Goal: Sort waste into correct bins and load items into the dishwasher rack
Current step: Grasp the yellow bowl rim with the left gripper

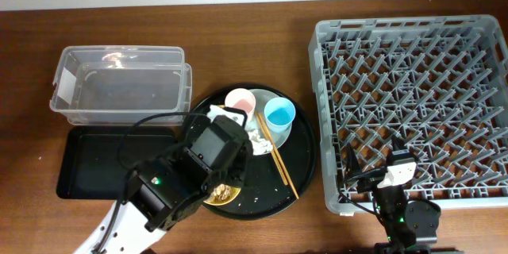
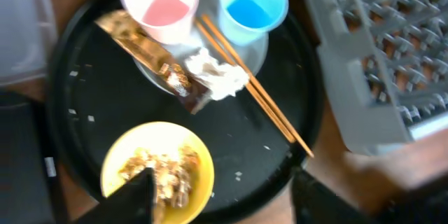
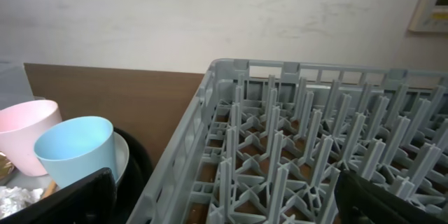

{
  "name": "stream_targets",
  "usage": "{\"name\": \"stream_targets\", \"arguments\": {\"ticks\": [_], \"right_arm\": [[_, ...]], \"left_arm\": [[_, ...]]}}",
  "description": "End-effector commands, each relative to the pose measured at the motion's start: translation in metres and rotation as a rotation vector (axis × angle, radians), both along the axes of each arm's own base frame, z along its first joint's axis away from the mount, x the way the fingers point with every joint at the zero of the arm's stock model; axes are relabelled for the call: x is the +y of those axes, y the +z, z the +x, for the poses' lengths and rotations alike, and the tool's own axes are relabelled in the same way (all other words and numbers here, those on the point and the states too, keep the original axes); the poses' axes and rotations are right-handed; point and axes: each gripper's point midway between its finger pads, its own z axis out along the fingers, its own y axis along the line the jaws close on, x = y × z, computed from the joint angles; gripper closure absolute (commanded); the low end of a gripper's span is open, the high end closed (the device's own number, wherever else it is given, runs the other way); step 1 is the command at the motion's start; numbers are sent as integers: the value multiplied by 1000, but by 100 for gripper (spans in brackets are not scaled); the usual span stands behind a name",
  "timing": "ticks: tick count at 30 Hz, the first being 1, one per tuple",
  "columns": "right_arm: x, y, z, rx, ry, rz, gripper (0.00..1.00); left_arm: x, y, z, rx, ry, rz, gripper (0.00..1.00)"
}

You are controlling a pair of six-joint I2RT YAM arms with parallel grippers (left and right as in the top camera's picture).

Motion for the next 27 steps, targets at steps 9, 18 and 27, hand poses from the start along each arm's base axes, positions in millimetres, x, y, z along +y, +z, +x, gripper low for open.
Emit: {"name": "stream_targets", "arguments": {"ticks": [9,18,27], "right_arm": [[-2,-2,0,4,-10,-2,2],[-2,-2,0,4,-10,-2,2],[-2,-2,0,4,-10,-2,2]], "left_arm": [[-14,-108,-9,299,53,221,75],[-5,-165,-28,465,73,339,74],[-4,-197,-28,433,71,303,74]]}}
